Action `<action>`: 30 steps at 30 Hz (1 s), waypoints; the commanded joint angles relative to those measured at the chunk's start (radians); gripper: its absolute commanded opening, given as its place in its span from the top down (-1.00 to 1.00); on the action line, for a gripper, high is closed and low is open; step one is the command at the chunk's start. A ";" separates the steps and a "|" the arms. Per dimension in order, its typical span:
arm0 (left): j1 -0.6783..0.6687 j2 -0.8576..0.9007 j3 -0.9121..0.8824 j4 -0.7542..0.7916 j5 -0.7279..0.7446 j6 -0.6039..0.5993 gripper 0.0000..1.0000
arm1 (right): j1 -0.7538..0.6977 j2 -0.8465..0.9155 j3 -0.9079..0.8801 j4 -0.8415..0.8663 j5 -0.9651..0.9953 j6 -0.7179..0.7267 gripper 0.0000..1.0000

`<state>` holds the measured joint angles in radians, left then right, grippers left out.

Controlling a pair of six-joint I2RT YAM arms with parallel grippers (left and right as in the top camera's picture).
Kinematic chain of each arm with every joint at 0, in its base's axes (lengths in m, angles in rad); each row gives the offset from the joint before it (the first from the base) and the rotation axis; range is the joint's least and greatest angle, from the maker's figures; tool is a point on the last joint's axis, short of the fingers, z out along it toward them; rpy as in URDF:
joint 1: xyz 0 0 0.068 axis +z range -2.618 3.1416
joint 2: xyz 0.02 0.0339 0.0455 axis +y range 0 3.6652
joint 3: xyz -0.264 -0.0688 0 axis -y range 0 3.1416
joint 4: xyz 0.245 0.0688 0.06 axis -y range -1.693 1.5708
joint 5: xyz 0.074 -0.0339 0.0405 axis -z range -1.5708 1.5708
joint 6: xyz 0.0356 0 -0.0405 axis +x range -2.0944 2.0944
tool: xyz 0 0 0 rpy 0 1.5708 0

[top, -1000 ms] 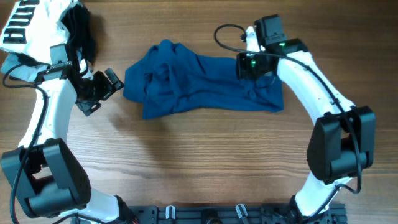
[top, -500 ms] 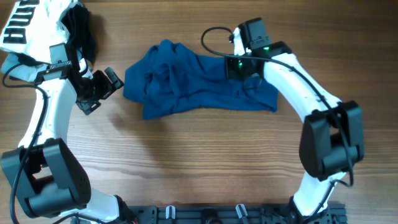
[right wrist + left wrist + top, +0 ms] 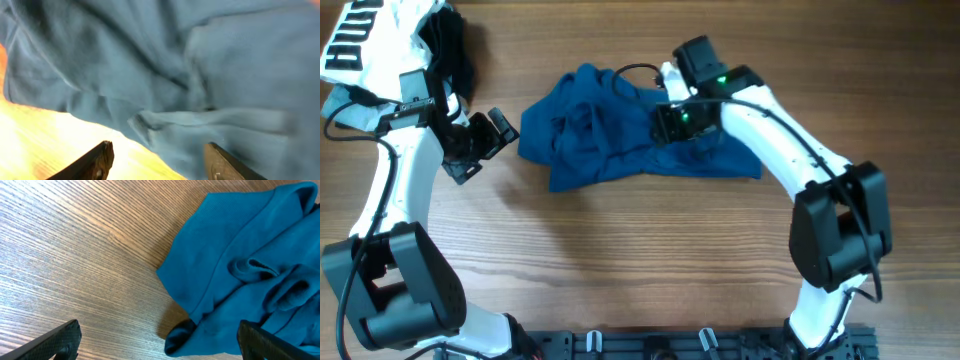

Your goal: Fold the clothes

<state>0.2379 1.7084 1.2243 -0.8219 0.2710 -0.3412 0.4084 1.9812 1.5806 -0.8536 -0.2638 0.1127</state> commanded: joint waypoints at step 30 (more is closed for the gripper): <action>0.000 -0.016 0.014 0.021 0.009 0.021 -1.00 | -0.025 -0.019 0.043 0.003 -0.007 -0.061 0.91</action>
<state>0.2379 1.7084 1.2243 -0.8036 0.2714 -0.3412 0.3294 1.9621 1.6485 -0.8402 -0.2344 0.0788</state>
